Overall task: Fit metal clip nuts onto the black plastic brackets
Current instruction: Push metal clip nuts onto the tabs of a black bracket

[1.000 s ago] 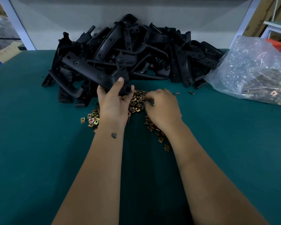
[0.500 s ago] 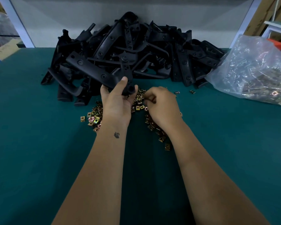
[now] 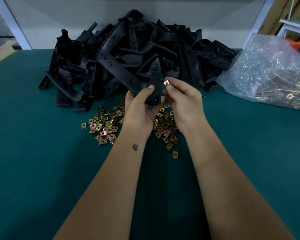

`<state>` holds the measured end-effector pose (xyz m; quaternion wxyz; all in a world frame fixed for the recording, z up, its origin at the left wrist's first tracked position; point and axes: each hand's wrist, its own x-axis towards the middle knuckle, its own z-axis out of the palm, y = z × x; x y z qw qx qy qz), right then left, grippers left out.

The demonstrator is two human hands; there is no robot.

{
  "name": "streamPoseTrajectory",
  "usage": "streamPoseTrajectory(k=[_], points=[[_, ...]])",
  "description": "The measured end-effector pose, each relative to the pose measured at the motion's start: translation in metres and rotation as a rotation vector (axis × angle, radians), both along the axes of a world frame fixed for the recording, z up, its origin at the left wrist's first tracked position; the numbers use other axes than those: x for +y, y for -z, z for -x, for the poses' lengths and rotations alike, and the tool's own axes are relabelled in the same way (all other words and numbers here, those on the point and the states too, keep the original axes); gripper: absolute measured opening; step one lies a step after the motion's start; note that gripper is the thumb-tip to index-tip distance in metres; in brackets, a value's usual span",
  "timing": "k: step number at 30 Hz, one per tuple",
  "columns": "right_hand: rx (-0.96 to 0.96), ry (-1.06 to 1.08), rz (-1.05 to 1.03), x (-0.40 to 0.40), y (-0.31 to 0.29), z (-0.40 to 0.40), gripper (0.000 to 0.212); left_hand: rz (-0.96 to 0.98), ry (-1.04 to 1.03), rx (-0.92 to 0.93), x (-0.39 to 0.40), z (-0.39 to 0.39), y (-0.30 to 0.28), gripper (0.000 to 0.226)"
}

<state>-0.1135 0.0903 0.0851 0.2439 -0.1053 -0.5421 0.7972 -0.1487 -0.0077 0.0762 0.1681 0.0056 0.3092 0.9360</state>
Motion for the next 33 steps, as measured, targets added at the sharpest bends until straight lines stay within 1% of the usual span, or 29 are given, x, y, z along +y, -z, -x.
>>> streamPoseTrajectory(k=[4, 11, 18, 24, 30, 33], points=[[0.026, -0.028, 0.08, 0.0002, -0.0016, -0.0014, 0.02, 0.02, 0.053, 0.032, -0.0032, 0.0013, -0.0005, 0.024], [0.025, -0.075, 0.102, 0.001, -0.0041, -0.0036, 0.027, 0.017, 0.117, 0.013, -0.0055, 0.0038, 0.0037, 0.013], [0.026, -0.019, 0.137, 0.0029, -0.0026, -0.0035, 0.016, 0.029, 0.126, -0.002, -0.0064, 0.0051, 0.0048, 0.013], [0.028, 0.025, 0.025, 0.0023, -0.001, -0.004, 0.016, 0.035, 0.126, 0.004, -0.0067, 0.0045, 0.0042, 0.012], [0.024, 0.045, 0.009, 0.0006, -0.0003, 0.0007, 0.018, 0.067, 0.131, -0.022, -0.0062, 0.006, 0.006, 0.018], [0.047, 0.039, 0.012, 0.0013, -0.0001, 0.0006, 0.016, 0.072, 0.14, -0.027, -0.0059, 0.0064, 0.0069, 0.02]])
